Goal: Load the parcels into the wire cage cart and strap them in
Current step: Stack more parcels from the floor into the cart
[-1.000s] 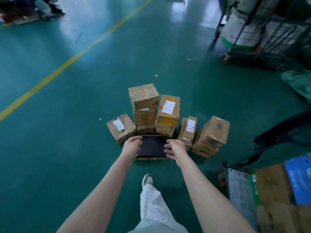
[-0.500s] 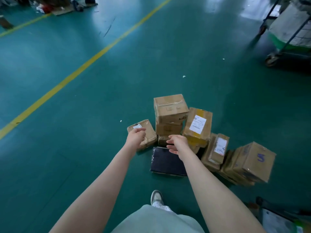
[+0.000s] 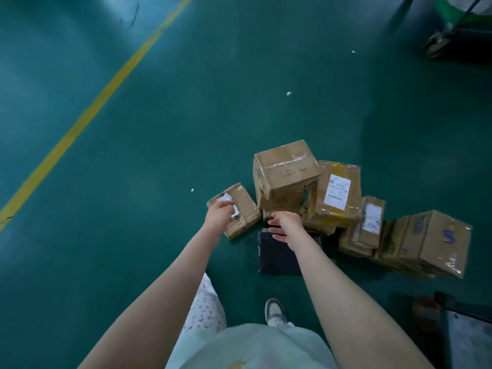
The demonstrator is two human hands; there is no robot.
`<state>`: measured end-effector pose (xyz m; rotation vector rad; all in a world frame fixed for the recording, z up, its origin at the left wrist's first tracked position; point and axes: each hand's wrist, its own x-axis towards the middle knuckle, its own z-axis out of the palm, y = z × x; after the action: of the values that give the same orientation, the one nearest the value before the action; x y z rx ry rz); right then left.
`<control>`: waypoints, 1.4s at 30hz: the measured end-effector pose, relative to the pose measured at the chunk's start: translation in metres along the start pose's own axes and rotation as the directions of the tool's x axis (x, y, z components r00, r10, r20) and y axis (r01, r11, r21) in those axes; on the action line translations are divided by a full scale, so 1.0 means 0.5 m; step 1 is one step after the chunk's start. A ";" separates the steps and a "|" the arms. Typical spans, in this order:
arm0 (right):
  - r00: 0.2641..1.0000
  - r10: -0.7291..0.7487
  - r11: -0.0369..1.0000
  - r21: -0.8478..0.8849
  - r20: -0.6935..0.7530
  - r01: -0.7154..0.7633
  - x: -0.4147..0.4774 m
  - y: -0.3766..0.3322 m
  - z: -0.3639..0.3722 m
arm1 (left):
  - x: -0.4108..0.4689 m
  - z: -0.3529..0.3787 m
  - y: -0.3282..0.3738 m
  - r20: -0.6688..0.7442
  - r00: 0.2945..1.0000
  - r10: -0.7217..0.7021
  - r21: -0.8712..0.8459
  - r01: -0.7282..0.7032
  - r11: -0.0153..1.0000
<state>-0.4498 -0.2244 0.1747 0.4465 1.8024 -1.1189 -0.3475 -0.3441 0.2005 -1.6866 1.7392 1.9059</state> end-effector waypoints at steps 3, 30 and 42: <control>0.999 0.006 0.997 0.082 -0.035 -0.003 0.024 -0.012 0.046 | 0.062 -0.035 0.025 0.053 0.998 0.023 0.066 -0.027 0.997; 0.937 0.335 0.917 0.265 -0.105 -0.298 0.815 0.280 0.400 | 0.982 -0.067 -0.288 0.106 0.994 0.011 0.500 -0.063 0.864; 0.922 0.381 0.897 0.267 -0.065 -0.351 0.971 0.385 0.477 | 1.136 -0.039 -0.447 0.087 0.990 -0.107 0.661 0.023 0.750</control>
<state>-0.4329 -0.4026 -0.3706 0.9800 1.5887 -1.0697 -0.4163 -0.6071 -0.3463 -1.2979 1.9429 1.1033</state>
